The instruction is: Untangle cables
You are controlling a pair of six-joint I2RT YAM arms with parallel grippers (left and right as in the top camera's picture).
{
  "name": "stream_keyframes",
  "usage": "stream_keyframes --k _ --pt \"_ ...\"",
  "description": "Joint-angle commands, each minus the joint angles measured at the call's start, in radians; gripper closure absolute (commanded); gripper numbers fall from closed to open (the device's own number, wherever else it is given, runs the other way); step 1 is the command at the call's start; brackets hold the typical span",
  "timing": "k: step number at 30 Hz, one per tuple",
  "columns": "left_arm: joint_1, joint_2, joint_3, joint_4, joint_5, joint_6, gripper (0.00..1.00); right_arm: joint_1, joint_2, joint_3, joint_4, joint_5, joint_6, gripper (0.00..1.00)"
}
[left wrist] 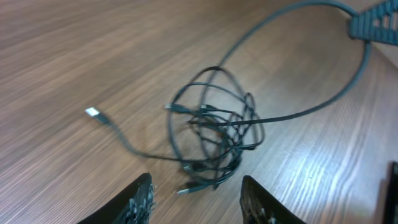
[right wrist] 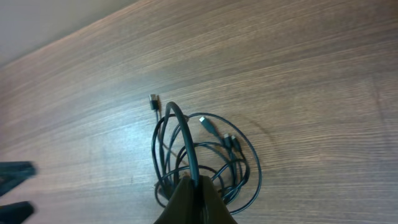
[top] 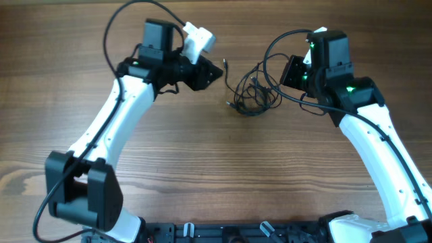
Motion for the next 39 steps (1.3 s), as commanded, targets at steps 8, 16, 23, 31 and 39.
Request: stream_keyframes --k 8,16,23,31,39 --pt "-0.119 0.167 -0.009 0.081 0.058 0.037 0.55 0.003 -0.015 0.046 0.002 -0.114 -0.041 0.96" --pt "-0.148 0.179 -0.008 0.111 0.14 0.038 0.5 0.003 -0.015 0.045 -0.021 -0.109 -0.04 0.96" --pt "-0.148 0.177 -0.008 0.11 0.167 0.033 0.51 0.003 -0.015 0.045 -0.019 -0.08 -0.04 0.96" --pt "-0.15 0.178 -0.008 0.122 0.103 0.031 0.52 0.003 -0.015 0.045 -0.016 -0.113 -0.037 0.96" --pt "-0.153 0.186 -0.008 0.153 0.023 0.031 0.51 0.003 -0.015 0.045 -0.01 -0.175 -0.029 0.96"
